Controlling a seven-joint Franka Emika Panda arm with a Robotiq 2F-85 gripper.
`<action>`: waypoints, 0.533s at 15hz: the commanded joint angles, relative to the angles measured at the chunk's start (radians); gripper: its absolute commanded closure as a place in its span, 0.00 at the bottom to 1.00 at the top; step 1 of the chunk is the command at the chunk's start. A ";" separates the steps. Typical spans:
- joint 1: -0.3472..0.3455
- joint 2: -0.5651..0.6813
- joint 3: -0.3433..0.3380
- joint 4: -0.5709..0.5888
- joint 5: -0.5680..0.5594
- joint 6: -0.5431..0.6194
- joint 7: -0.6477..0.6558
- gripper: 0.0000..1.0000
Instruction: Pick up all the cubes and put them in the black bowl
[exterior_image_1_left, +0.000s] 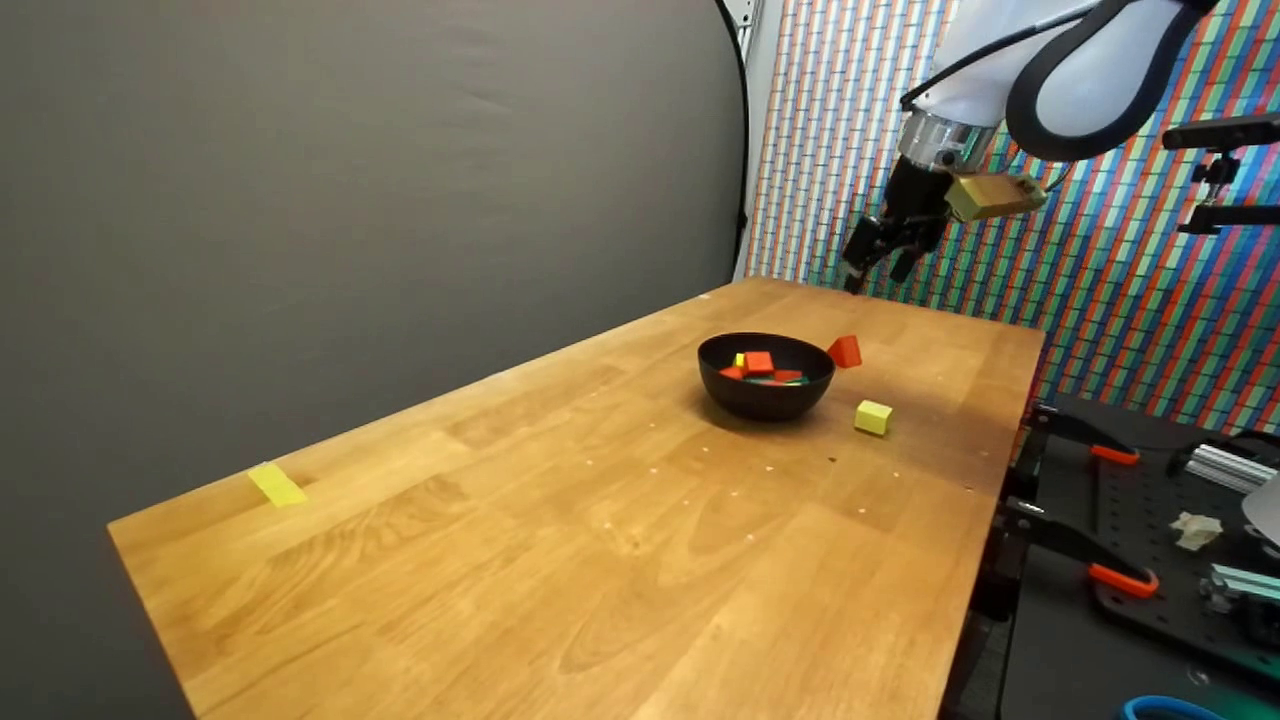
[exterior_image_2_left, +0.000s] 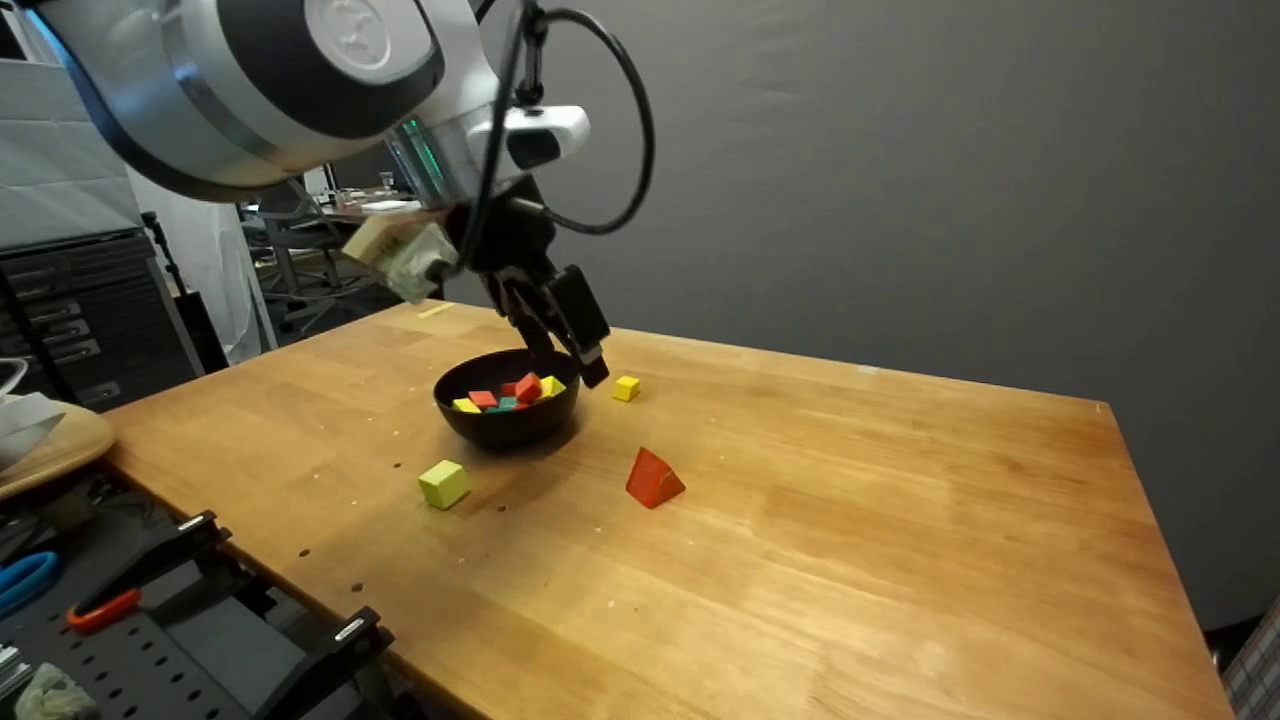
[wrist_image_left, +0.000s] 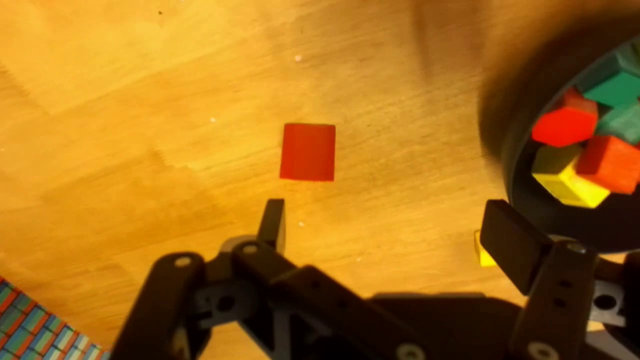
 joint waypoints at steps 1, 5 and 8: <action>0.001 0.042 -0.005 -0.003 0.032 0.034 -0.073 0.00; 0.007 0.151 0.058 0.002 0.236 0.067 -0.273 0.00; -0.007 0.128 0.063 0.067 0.360 -0.170 -0.289 0.00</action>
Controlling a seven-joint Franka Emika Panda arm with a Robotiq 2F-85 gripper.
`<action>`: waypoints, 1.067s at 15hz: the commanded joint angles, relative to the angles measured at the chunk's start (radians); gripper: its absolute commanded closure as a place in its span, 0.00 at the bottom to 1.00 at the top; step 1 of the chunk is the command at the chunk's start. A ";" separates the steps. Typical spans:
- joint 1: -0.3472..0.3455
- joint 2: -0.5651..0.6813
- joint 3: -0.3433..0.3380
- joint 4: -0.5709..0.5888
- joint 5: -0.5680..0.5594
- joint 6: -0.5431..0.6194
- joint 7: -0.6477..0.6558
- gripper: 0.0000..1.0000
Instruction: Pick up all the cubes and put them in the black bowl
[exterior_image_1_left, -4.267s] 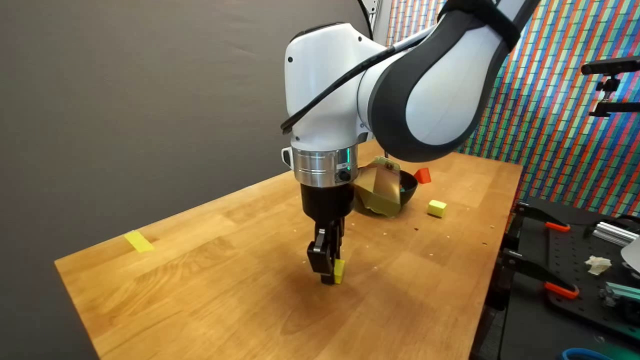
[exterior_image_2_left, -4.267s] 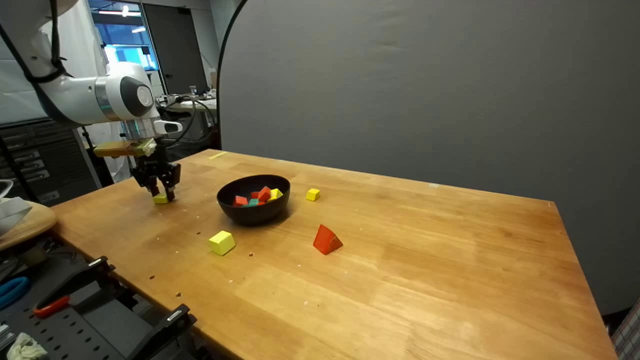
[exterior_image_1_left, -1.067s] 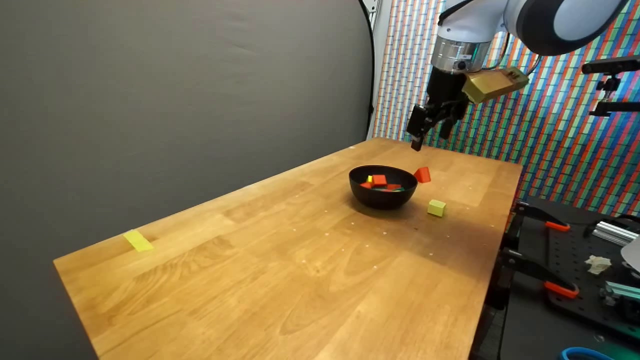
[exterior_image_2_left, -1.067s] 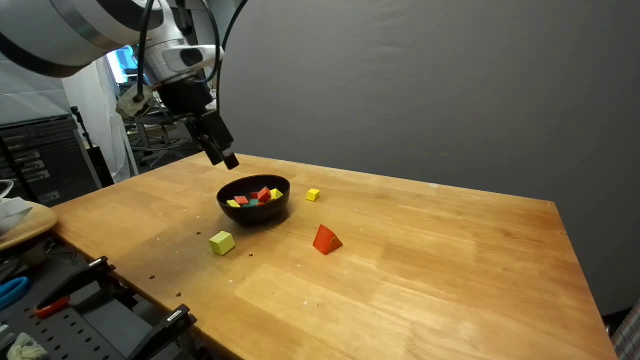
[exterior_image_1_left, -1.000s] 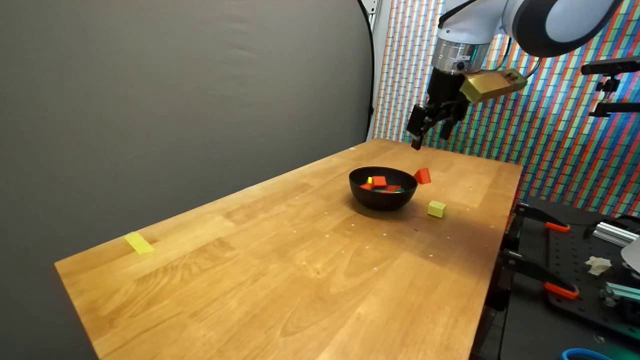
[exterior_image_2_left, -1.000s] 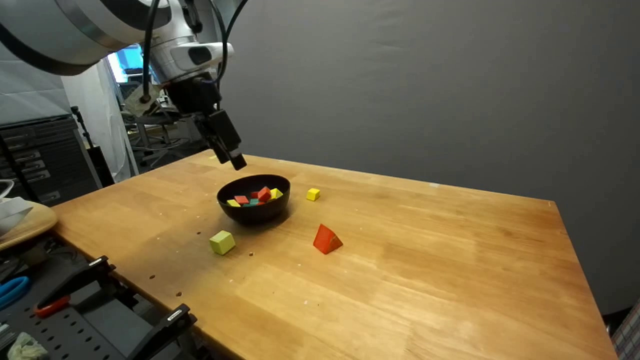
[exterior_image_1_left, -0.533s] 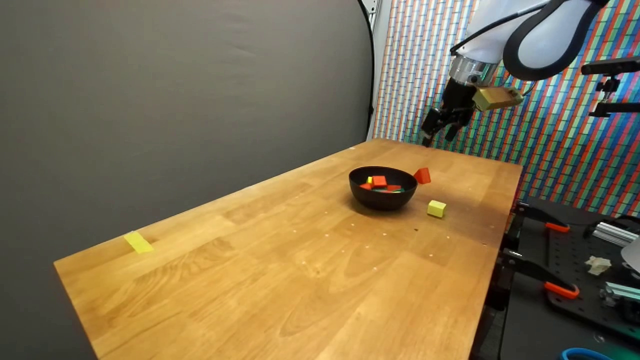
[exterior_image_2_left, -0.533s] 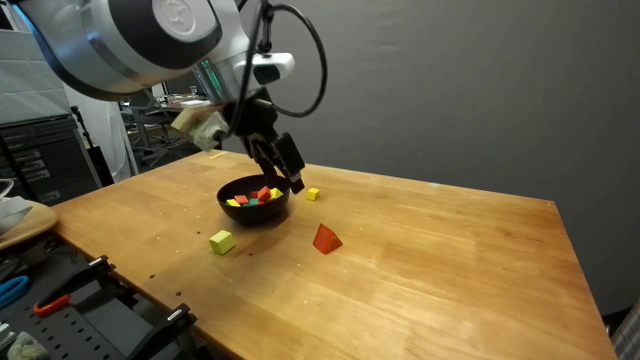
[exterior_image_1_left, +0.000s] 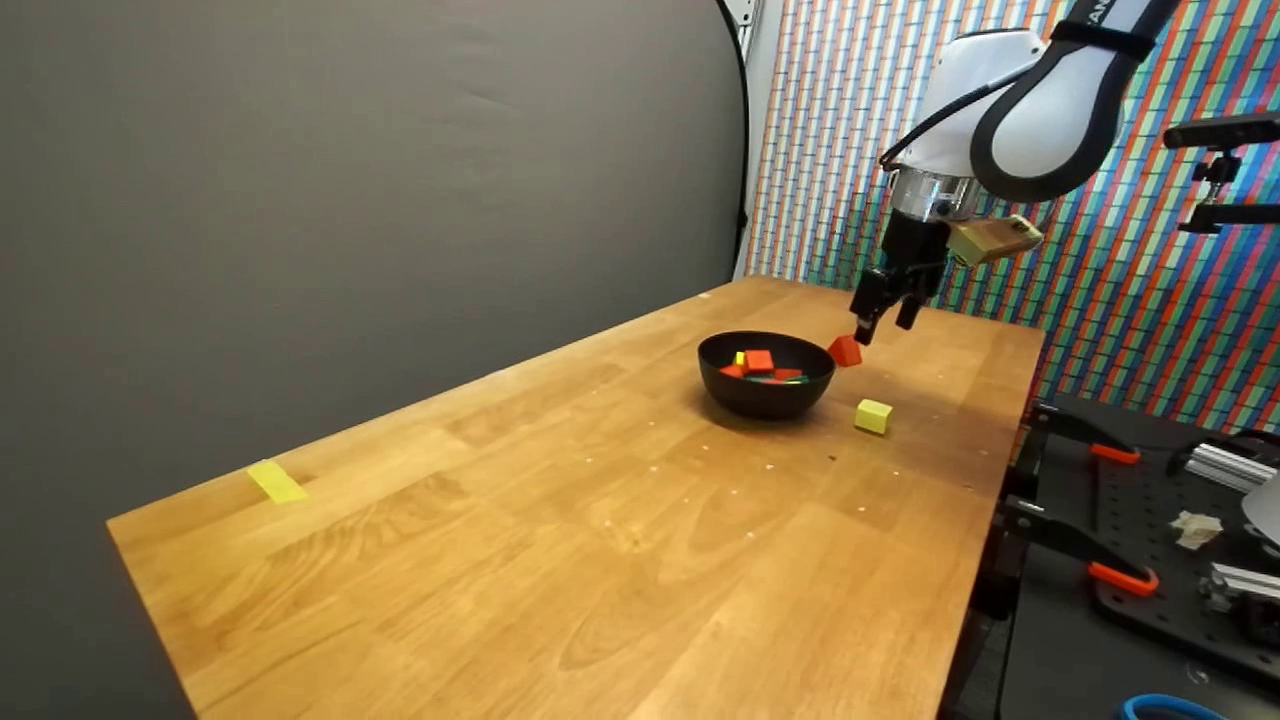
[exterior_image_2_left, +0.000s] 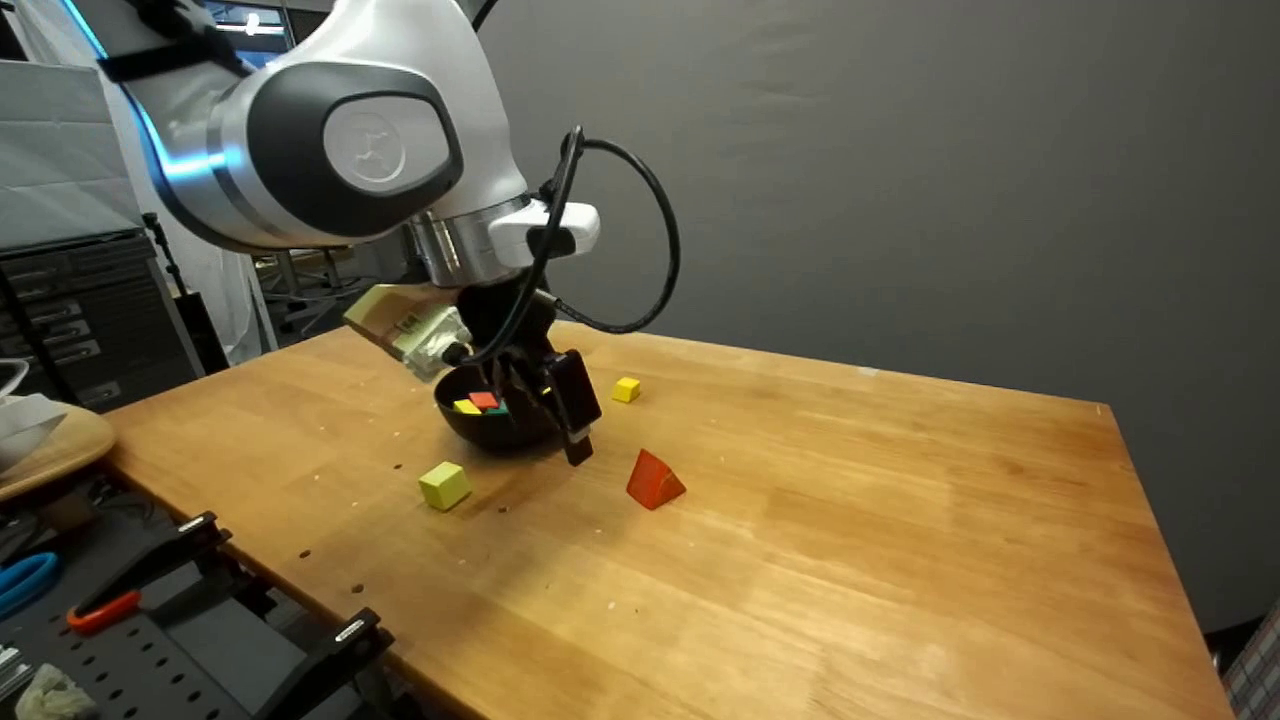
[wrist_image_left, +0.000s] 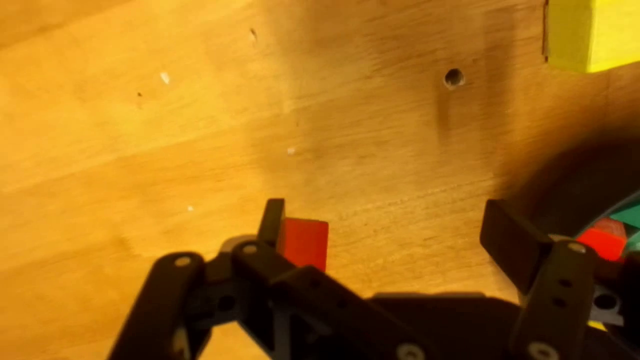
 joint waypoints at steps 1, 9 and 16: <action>-0.018 -0.023 0.020 0.074 0.196 -0.215 -0.123 0.00; -0.048 0.000 0.013 0.163 0.401 -0.374 -0.401 0.00; -0.053 0.108 0.025 0.253 0.443 -0.315 -0.392 0.00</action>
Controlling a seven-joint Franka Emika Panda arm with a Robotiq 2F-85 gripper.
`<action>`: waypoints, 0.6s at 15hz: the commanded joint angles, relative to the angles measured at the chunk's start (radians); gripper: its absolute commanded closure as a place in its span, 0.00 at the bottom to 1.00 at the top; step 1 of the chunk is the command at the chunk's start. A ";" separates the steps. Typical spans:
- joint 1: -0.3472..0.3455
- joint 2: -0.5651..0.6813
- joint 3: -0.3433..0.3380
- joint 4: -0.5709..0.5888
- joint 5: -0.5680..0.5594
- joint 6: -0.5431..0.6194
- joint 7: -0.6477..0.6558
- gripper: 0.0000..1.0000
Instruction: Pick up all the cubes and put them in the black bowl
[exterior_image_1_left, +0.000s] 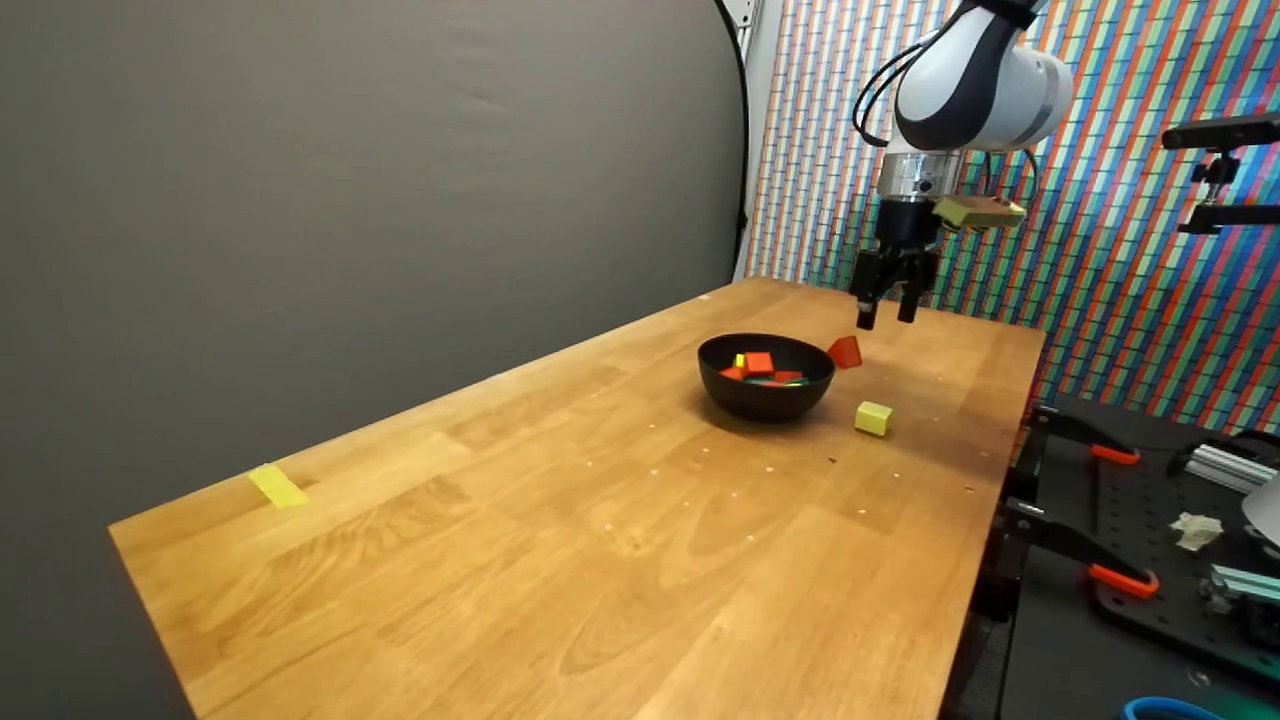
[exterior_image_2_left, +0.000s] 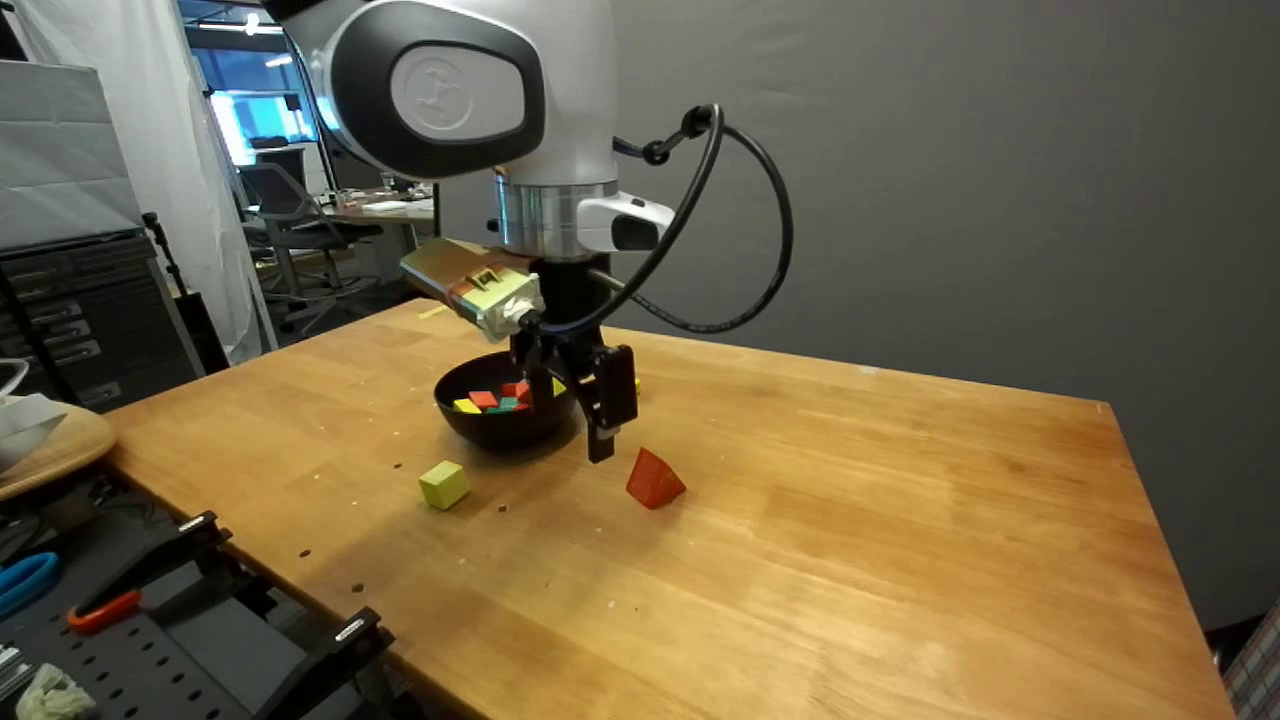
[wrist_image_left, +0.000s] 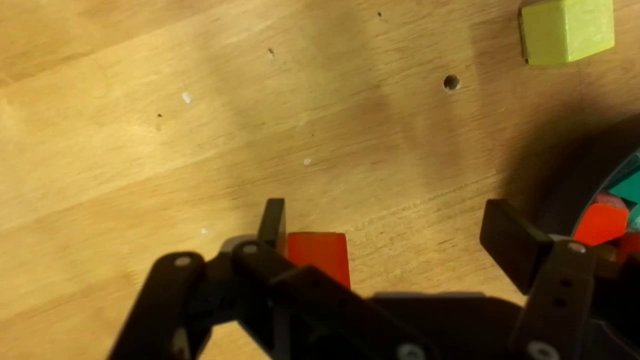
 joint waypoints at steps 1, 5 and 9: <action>-0.009 0.097 0.013 0.095 0.039 0.017 -0.005 0.00; -0.041 0.199 0.029 0.204 0.100 -0.029 -0.014 0.00; -0.068 0.280 0.024 0.279 0.101 -0.046 0.009 0.00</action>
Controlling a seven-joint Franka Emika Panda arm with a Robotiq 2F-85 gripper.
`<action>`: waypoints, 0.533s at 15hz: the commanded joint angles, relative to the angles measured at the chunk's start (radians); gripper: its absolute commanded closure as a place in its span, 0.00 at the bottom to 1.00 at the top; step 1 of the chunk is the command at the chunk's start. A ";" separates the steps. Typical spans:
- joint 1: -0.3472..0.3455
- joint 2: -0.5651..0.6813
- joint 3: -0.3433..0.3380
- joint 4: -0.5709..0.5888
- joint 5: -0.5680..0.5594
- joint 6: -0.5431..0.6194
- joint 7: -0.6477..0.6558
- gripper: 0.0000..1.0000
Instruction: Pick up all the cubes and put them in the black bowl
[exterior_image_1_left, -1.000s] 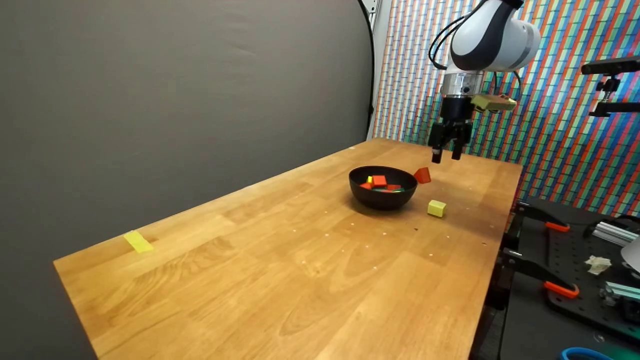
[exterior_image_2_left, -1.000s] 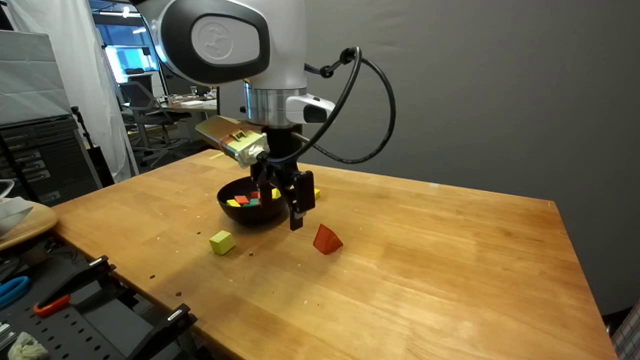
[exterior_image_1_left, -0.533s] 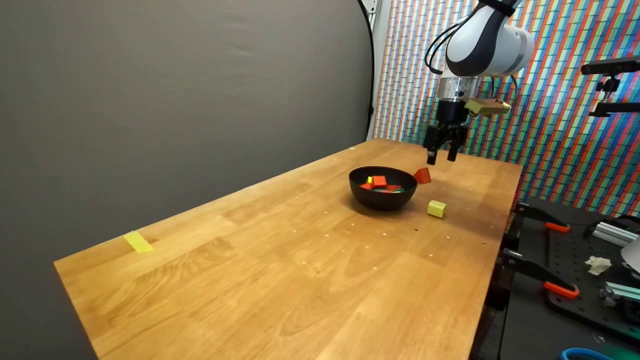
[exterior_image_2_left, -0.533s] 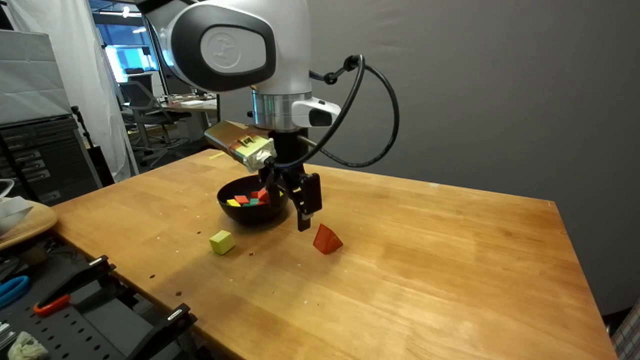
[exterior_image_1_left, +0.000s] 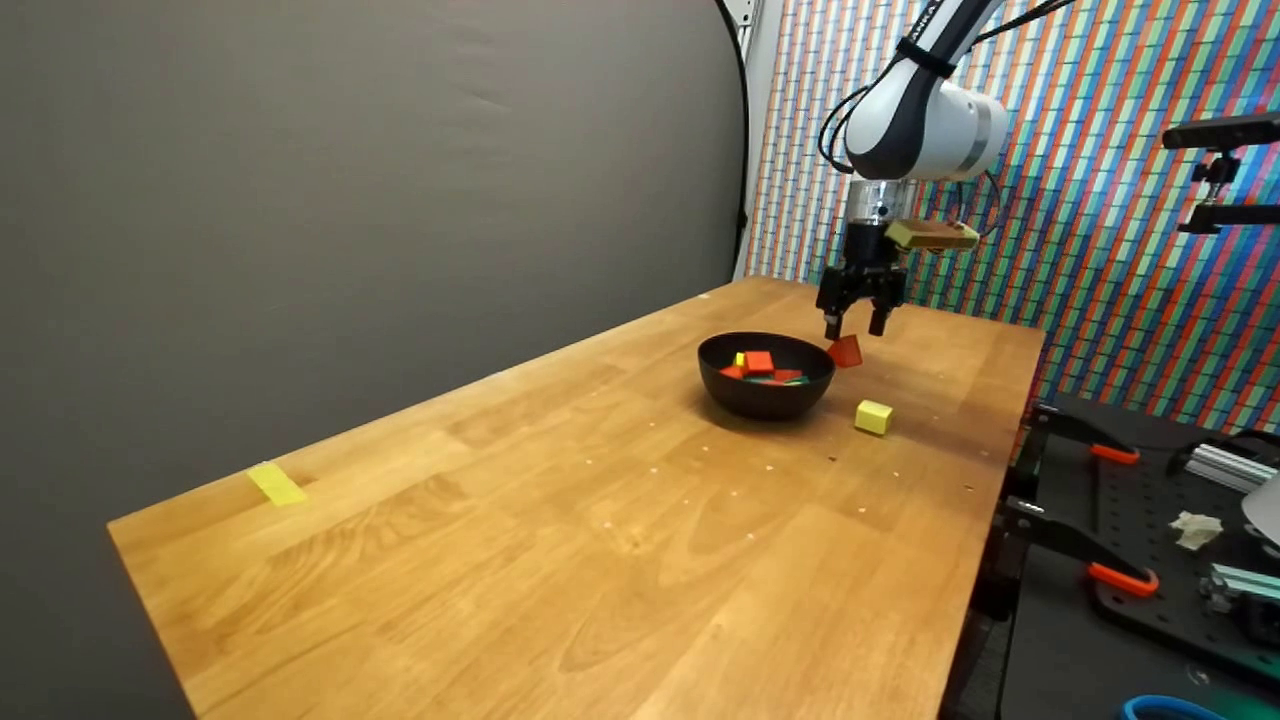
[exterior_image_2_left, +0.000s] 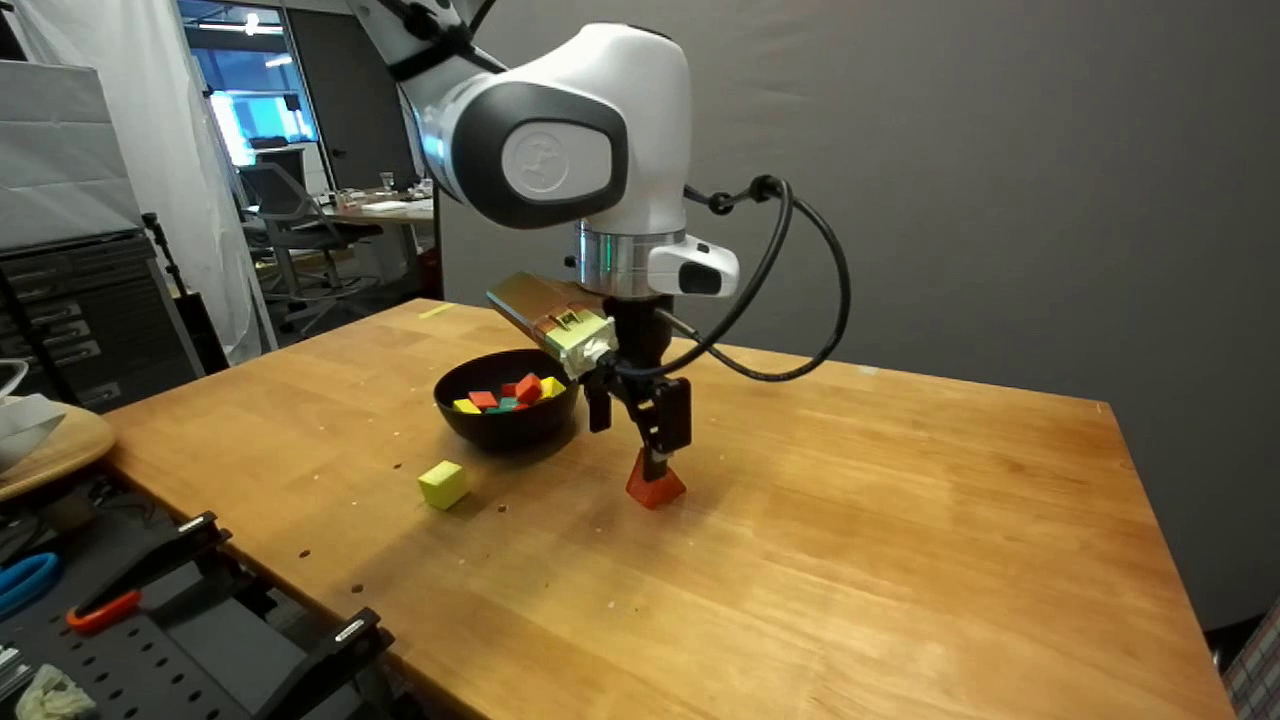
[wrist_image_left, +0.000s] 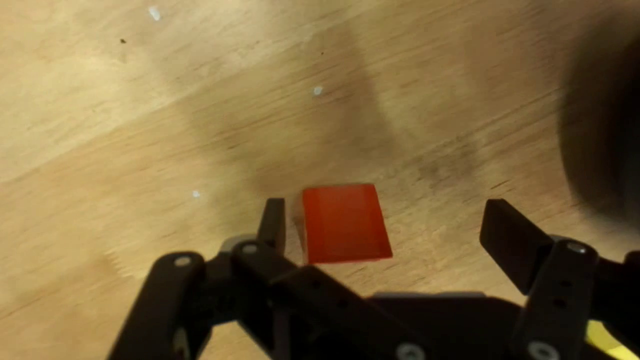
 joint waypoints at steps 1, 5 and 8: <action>-0.045 0.080 0.011 0.094 0.017 -0.038 0.012 0.00; -0.088 0.099 0.037 0.110 0.050 -0.057 -0.001 0.42; -0.084 0.059 0.046 0.082 0.055 -0.057 0.007 0.65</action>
